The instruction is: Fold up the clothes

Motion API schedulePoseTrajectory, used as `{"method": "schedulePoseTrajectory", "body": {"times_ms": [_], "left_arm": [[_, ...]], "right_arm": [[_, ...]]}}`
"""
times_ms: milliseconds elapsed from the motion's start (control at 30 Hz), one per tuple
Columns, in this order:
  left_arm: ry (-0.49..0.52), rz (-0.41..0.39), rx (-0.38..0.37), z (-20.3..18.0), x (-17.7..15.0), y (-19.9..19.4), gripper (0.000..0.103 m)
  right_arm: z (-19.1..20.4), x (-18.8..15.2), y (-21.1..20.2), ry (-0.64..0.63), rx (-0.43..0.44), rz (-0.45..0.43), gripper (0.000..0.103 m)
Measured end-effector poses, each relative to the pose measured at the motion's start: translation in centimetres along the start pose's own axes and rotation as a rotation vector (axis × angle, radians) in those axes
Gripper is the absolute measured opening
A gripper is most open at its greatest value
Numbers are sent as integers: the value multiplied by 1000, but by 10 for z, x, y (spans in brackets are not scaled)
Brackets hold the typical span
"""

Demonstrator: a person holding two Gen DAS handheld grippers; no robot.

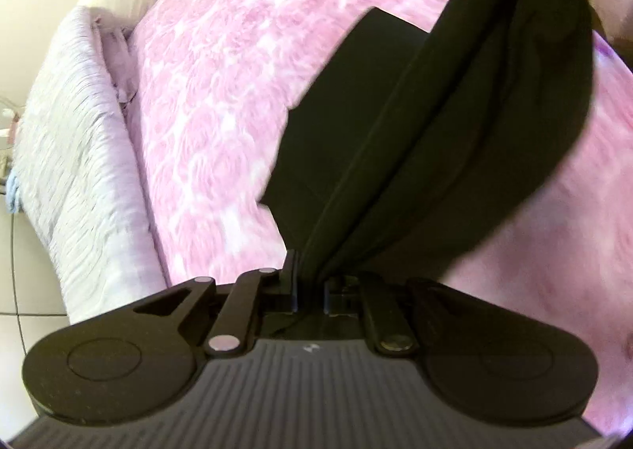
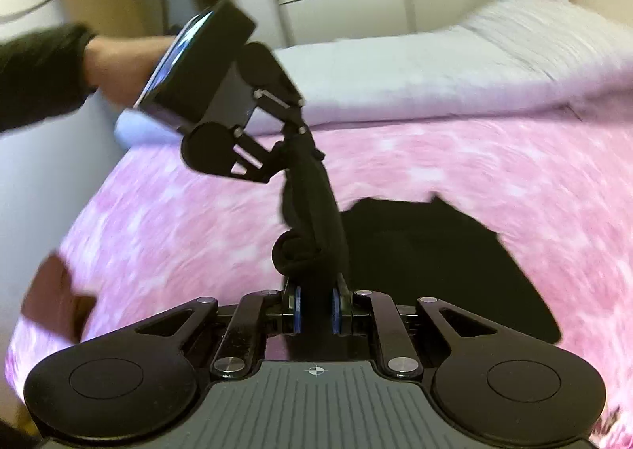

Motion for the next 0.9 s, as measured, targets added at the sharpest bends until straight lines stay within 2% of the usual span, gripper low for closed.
{"method": "schedulePoseTrajectory", "body": {"times_ms": [133, 233, 300, 433, 533, 600, 667, 767, 800, 833, 900], "left_arm": [[23, 36, -83, 30, 56, 68, 9], [40, 75, -145, 34, 85, 118, 9], [31, 102, -181, 38, 95, 149, 9], [3, 130, -216, 28, 98, 185, 9], [-25, 138, -231, 27, 102, 204, 14], [-94, 123, -243, 34, 100, 212, 17], [-197, 94, -264, 48, 93, 209, 23], [-419, 19, -302, 80, 71, 190, 36], [-498, 5, -299, 90, 59, 183, 37], [-578, -9, -295, 99, 47, 177, 42], [-737, -38, -286, 118, 24, 163, 44]], "right_arm": [[-92, -4, 7, 157, 30, 2, 13], [-161, -14, 18, 300, 39, 17, 13], [-198, -23, 28, 393, 46, 22, 13], [-260, -39, 36, 558, 44, 29, 13], [-282, -51, 45, 625, 36, 56, 13], [-292, -62, 51, 676, 26, 79, 13], [-299, -74, 54, 751, 27, 86, 16], [-304, -85, 49, 843, 26, 70, 21], [-302, -86, 46, 852, 16, 65, 23], [-301, -86, 42, 860, 6, 60, 25], [-298, -86, 36, 876, -13, 41, 31]]}}
Point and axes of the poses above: each gripper's, at about its wrist camera, not at the fingertips, and y roughly the way its jaws point, z to its left, x to its top, the point moved 2 cm from there along y, roughly the way its jaws point
